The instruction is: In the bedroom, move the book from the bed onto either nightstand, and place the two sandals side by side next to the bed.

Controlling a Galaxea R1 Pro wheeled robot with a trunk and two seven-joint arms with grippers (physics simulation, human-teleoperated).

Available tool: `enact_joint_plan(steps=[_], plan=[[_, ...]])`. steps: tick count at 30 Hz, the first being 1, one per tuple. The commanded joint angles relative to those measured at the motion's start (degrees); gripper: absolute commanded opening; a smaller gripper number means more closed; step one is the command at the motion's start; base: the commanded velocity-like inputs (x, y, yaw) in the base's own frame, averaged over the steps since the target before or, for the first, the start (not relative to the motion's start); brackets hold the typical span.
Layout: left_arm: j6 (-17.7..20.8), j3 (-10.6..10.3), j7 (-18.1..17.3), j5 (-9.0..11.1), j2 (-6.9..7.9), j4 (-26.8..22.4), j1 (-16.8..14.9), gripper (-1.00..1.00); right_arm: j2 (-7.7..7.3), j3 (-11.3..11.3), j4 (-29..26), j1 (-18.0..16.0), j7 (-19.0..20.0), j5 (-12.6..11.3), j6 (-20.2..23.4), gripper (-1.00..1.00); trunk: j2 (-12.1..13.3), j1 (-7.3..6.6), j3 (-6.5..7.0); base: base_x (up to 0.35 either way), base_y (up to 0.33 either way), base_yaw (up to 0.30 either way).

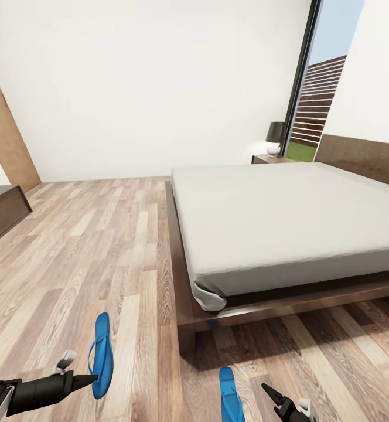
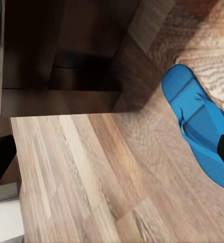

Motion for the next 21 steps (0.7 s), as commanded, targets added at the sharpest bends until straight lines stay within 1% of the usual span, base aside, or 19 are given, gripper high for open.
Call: enact_joint_plan(steps=[1,5,17,21], plan=[[0.55,0.44,-0.31,-0.61,-0.06,-0.04,-0.05,-1.00,-0.02,-0.45,0.19,-0.08,0.31,-0.13,0.57,1.00,-0.02,-0.01,-0.05,0.000,0.000,0.000],[0.55,0.42,-0.27,-0.61,-0.12,-0.02,-0.05,-1.00,-0.02,-0.45,0.19,-0.08,0.31,-0.13,0.59,1.00,-0.02,-0.01,-0.05,0.000,0.000,0.000],[0.55,0.34,-0.26,-0.61,-0.33,-0.01,-0.05,-1.00,-0.02,-0.38,0.19,-0.08,0.31,-0.13,0.58,1.00,0.14,-0.32,2.61,0.000,0.000,0.000],[0.55,0.33,-0.20,-0.61,-0.35,-0.01,-0.05,-1.00,-0.02,-0.38,0.19,-0.08,0.31,-0.13,0.59,1.00,0.14,-0.32,2.61,0.000,0.000,0.000]])
